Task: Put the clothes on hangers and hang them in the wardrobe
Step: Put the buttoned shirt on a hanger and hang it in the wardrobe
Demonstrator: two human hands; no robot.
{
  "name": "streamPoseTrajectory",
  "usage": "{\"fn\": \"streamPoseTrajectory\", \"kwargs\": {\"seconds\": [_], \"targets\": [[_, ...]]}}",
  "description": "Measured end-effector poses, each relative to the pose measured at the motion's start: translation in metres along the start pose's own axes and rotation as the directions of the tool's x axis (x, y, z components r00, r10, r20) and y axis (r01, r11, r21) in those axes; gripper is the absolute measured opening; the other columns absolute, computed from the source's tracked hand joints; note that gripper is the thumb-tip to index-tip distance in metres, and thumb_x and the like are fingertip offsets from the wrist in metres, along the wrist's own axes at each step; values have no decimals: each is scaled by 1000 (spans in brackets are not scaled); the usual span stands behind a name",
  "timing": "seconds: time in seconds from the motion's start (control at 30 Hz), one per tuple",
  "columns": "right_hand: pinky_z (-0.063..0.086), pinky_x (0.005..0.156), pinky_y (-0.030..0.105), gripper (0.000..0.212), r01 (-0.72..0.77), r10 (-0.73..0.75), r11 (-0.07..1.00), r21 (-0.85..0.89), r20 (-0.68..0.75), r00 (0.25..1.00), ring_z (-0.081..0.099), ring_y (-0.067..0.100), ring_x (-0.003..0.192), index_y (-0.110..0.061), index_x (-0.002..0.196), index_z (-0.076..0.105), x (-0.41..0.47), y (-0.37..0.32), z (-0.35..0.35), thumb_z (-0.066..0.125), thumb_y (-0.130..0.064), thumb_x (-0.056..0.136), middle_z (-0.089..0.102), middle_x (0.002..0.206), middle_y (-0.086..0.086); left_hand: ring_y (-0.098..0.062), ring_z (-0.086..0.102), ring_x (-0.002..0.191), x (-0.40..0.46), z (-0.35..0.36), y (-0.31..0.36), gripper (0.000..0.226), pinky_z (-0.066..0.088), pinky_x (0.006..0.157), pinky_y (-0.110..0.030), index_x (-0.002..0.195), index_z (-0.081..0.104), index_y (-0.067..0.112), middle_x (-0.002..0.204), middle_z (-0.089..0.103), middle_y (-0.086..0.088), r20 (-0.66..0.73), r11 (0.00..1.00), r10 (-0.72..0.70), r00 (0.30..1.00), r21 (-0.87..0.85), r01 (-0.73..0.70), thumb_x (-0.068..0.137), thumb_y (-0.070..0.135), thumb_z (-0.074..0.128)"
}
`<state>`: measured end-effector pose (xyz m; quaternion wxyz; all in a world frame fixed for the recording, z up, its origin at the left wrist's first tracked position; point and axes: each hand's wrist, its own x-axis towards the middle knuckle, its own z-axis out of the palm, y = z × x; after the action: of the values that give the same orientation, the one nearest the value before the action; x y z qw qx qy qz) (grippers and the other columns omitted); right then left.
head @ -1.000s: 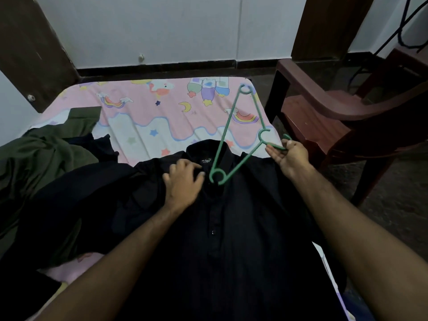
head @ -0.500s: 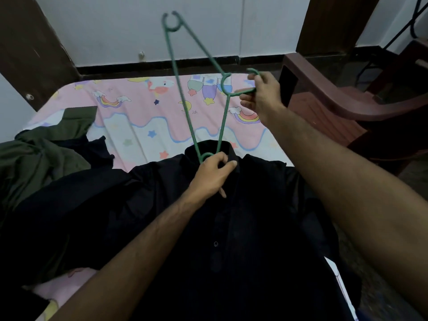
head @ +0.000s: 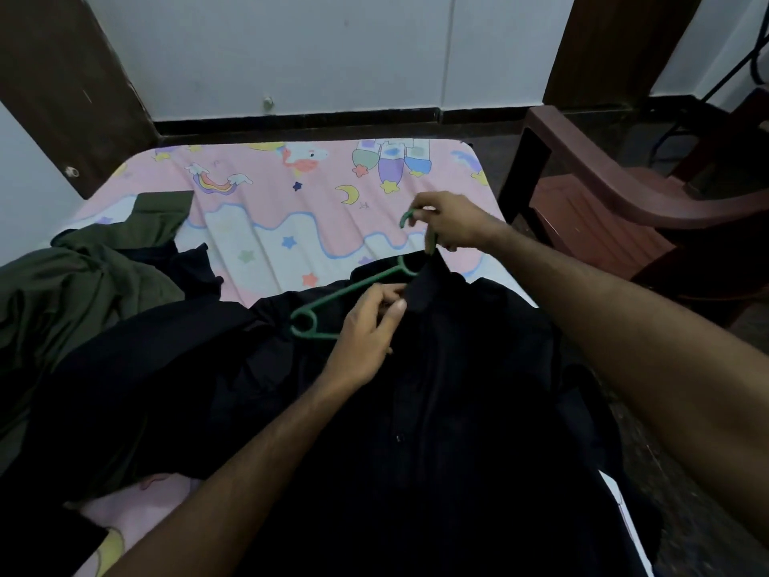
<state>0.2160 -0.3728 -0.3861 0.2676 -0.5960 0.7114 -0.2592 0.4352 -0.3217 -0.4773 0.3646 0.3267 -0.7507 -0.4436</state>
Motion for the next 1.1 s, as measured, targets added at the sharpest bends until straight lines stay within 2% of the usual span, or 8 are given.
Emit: {"fn": "streamPoseTrajectory", "kwargs": {"seconds": [0.13,0.27,0.43,0.6,0.73,0.93,1.0,1.1], "targets": [[40,44,26,23,19,12,978,209,-147,989,47,19,42,-7,104,65,-8,24,-22,44,-17,105,71,67,17,-17,55,101,-35,-23,-50,20,47,88,-39,114,60,20,109,53,7,107,798,299,948,516,-310,100,26,47],[38,41,24,26,38,25,952,302,-201,979,45,16,39,-4,108,65,-13,30,-24,41,-17,107,68,65,17,-21,57,93,-24,-34,-63,51,51,84,-43,148,33,38,104,50,5,184,724,1,983,678,-128,100,56,33],[38,45,24,27,36,70,921,389,-255,964,43,17,43,-5,111,65,-20,33,-25,42,-20,109,65,64,10,-31,64,100,18,-35,-48,52,50,84,-42,144,32,41,109,58,-2,317,553,-208,925,818,-157,99,65,30],[38,43,23,26,101,15,927,362,-306,952,49,9,41,-2,111,65,-32,30,-24,43,-17,109,66,59,-2,-26,70,83,32,-47,-59,32,53,68,-33,80,71,20,88,72,-6,-43,837,-409,911,381,394,99,37,52],[44,48,30,23,143,-49,956,256,-340,939,50,21,45,-14,106,69,-39,25,-17,46,-20,107,70,63,6,-15,68,106,34,-68,-75,21,49,103,-33,97,77,22,103,75,2,-28,884,-437,899,171,435,90,6,66],[51,46,33,18,235,-168,966,105,-436,884,53,21,43,-21,105,69,-68,13,-3,50,-19,104,68,61,4,-18,63,100,36,-89,-60,31,50,82,-15,98,71,16,91,72,4,-143,867,-481,865,-226,445,92,-9,54],[51,50,32,17,239,-189,969,59,-442,877,54,16,42,-20,104,69,-74,10,-1,52,-17,103,68,60,3,-20,63,103,33,-97,-57,35,49,85,-20,93,72,22,92,71,5,-183,887,-459,870,-160,434,91,-8,52],[47,60,30,15,176,-199,980,-93,-381,903,59,10,53,-25,101,68,-78,7,11,53,-20,101,68,60,2,-11,61,105,32,-109,-44,35,45,94,-24,107,74,21,109,72,6,-288,901,-162,944,347,261,87,1,53]]}}
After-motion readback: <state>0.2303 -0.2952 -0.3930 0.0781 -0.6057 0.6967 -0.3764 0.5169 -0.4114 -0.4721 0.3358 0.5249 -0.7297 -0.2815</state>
